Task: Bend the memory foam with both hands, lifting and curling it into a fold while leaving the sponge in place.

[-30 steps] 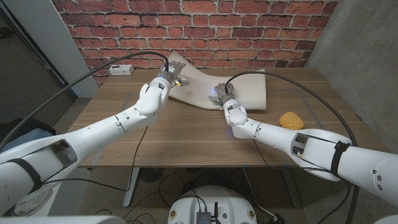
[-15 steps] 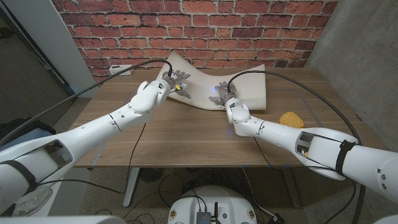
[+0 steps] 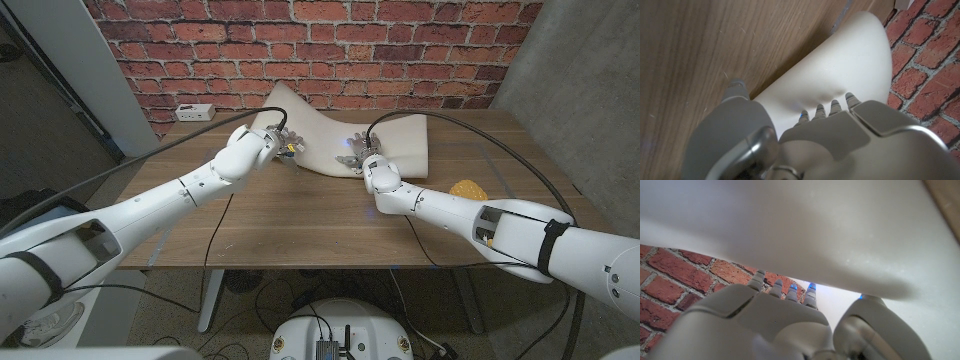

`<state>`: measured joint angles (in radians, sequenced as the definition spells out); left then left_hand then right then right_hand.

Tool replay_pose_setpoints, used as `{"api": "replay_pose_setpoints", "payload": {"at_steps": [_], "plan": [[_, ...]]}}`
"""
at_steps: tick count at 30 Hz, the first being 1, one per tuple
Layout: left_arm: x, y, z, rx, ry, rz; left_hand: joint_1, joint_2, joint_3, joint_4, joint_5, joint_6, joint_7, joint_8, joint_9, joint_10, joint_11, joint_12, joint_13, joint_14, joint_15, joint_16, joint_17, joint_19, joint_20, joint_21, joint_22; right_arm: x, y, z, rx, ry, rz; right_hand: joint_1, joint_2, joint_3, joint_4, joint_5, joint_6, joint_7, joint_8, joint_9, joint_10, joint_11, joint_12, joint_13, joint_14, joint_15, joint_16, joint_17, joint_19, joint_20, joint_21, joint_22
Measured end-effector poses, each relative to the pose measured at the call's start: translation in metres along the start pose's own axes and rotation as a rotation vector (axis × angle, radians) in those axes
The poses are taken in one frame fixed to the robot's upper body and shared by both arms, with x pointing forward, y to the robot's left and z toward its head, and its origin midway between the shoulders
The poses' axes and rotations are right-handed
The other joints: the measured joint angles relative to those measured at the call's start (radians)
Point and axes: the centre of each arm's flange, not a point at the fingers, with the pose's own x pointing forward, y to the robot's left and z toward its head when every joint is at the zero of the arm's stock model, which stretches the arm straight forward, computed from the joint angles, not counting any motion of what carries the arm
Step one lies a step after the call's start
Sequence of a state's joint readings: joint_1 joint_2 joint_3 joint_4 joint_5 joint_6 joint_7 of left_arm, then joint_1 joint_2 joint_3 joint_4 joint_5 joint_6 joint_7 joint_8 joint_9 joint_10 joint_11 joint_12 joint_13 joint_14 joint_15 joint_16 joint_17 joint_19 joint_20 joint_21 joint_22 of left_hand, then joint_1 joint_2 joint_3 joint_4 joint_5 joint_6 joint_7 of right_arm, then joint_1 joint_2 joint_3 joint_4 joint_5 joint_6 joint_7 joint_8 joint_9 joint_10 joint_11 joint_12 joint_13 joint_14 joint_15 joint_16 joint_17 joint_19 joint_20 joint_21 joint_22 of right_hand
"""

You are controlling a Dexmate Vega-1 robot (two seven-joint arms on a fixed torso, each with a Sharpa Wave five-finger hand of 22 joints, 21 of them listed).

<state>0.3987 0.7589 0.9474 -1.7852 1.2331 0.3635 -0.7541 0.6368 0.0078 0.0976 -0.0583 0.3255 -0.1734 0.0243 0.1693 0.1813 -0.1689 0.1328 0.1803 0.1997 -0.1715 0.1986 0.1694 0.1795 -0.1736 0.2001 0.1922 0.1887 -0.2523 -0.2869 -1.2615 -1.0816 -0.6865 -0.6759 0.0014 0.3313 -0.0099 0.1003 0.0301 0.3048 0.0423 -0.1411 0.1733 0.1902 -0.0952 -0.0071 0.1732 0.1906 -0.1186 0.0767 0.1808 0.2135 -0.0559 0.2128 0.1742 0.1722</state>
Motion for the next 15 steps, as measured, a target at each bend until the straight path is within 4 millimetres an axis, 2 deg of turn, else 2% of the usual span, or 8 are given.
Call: {"api": "replay_pose_setpoints", "payload": {"at_steps": [6, 12, 13, 15], "plan": [[0.0026, -0.0056, 0.0033, 0.135, 0.080, -0.003, 0.016, 0.025, 0.007, -0.007, 0.006, -0.002, 0.023, 0.000, 0.000, 0.000, 0.011, 0.000, 0.000, 0.000, 0.000, 0.005, 0.000, 0.000, 0.000, 0.001, 0.000, 0.0013, 0.0012, -0.0005, -0.007, 0.003, 0.014, -0.001, 0.001, -0.001, -0.001, 0.000, -0.005, 0.005, 0.000, 0.000, -0.005, -0.005, 0.000, 0.000, -0.005, -0.005, 0.000, 0.000, -0.003, 0.003, 0.000, 0.000], [0.0026, -0.0022, 0.0016, 0.231, 0.154, 0.058, 0.023, 0.031, 0.011, -0.011, 0.006, 0.002, 0.026, 0.000, 0.000, -0.005, 0.016, 0.005, 0.000, 0.000, 0.000, 0.013, -0.002, 0.000, 0.000, 0.014, 0.005, 0.0015, 0.0015, -0.0007, -0.010, 0.002, 0.016, -0.003, 0.003, -0.004, -0.004, 0.000, -0.005, 0.005, 0.000, 0.000, -0.005, -0.005, 0.000, 0.000, -0.005, -0.005, 0.000, 0.000, -0.012, 0.002, 0.000, 0.000], [0.0057, -0.0109, 0.0060, 0.241, 0.156, 0.050, 0.028, 0.036, 0.011, -0.011, 0.006, 0.002, 0.026, 0.000, 0.000, -0.002, 0.020, 0.005, 0.000, 0.000, 0.000, 0.013, -0.002, 0.000, 0.000, 0.016, 0.005, 0.0015, 0.0017, -0.0007, -0.010, 0.002, 0.017, -0.003, 0.003, -0.004, -0.004, 0.000, -0.005, 0.005, 0.000, 0.000, -0.005, -0.005, 0.004, 0.000, -0.005, -0.005, 0.000, 0.000, -0.012, 0.002, 0.000, 0.000], [0.0038, -0.0034, 0.0032, 0.273, 0.187, 0.102, 0.028, 0.036, 0.011, -0.011, 0.006, 0.002, 0.037, 0.000, 0.002, -0.002, 0.034, 0.005, 0.000, -0.004, 0.004, 0.013, -0.003, 0.000, 0.000, 0.016, 0.005, 0.0013, 0.0017, -0.0011, -0.011, 0.002, 0.017, -0.003, 0.003, -0.004, -0.004, 0.000, -0.005, 0.005, 0.000, 0.000, -0.005, -0.005, 0.005, 0.000, -0.005, -0.005, 0.000, 0.000, -0.012, 0.002, 0.000, 0.000]]}}
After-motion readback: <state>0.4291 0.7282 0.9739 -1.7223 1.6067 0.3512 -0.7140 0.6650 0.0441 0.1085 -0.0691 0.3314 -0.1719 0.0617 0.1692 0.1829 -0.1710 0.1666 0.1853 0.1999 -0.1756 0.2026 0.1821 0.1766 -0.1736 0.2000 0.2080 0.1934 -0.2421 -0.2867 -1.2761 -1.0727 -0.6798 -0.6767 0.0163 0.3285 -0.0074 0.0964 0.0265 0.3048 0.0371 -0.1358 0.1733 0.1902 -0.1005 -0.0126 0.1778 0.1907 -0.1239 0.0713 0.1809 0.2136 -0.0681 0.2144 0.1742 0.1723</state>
